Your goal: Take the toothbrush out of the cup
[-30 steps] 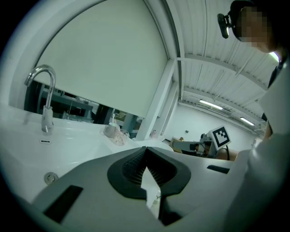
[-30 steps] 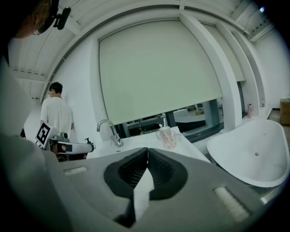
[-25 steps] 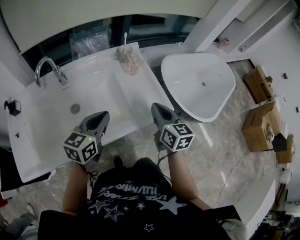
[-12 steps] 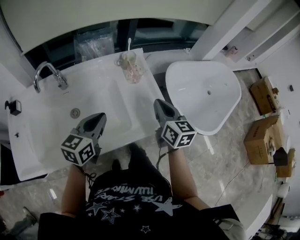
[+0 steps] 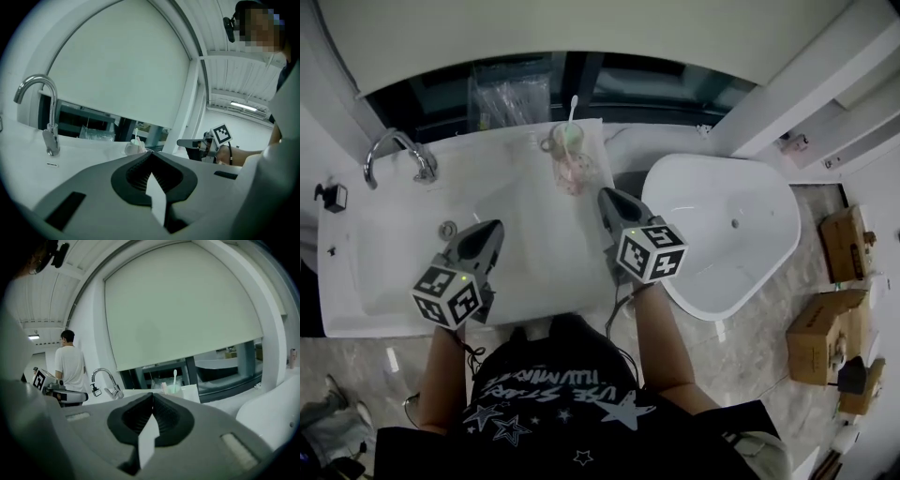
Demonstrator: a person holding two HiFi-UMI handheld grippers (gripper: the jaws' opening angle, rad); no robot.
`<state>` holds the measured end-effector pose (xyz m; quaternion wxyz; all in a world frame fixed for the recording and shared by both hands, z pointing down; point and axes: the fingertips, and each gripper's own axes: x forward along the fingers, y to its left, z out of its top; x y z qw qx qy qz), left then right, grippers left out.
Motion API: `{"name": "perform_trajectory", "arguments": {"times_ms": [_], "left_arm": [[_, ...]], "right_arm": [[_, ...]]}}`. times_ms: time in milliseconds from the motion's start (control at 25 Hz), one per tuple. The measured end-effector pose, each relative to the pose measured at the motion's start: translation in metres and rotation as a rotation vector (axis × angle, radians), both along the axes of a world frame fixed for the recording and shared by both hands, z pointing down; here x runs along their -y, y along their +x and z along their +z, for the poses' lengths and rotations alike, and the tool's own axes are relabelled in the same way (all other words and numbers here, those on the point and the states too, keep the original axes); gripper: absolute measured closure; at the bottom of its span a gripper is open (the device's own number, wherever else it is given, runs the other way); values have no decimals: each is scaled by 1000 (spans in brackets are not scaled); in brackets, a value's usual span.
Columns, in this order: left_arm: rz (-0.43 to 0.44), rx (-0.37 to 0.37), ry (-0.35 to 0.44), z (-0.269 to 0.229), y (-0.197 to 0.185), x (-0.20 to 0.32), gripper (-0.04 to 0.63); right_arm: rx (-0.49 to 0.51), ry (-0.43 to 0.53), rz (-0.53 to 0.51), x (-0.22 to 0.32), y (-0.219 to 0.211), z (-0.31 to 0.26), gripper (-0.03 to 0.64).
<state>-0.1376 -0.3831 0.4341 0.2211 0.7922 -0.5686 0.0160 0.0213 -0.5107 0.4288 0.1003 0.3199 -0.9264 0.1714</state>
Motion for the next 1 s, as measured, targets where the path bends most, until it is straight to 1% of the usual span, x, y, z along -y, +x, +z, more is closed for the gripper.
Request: {"name": "perform_trajectory", "arguments": {"times_ms": [160, 360, 400, 440, 520, 640, 680, 720, 1000], "left_arm": [[-56, 8, 2, -2, -1, 18, 588], [-130, 19, -11, 2, -9, 38, 588], [-146, 20, -11, 2, -11, 40, 588], [-161, 21, -13, 2, -13, 43, 588], [-182, 22, -22, 4, -17, 47, 588], [-203, 29, -38, 8, -24, 54, 588], [-209, 31, -42, 9, -25, 57, 588], [-214, 32, -46, 11, -27, 59, 588], [-232, 28, -69, 20, -31, 72, 588]], "right_arm": [[-49, -42, -115, 26, -19, 10, 615], [-79, -66, -177, 65, -40, 17, 610], [-85, -74, -195, 71, -46, 19, 555], [-92, -83, -214, 75, -52, 22, 538], [-110, -93, -244, 83, -64, 28, 537], [-135, -111, -272, 95, -80, 40, 527], [-146, -120, -280, 98, -85, 45, 498], [-159, -125, -286, 101, -90, 50, 489], [-254, -135, -299, 124, -112, 74, 488]]}}
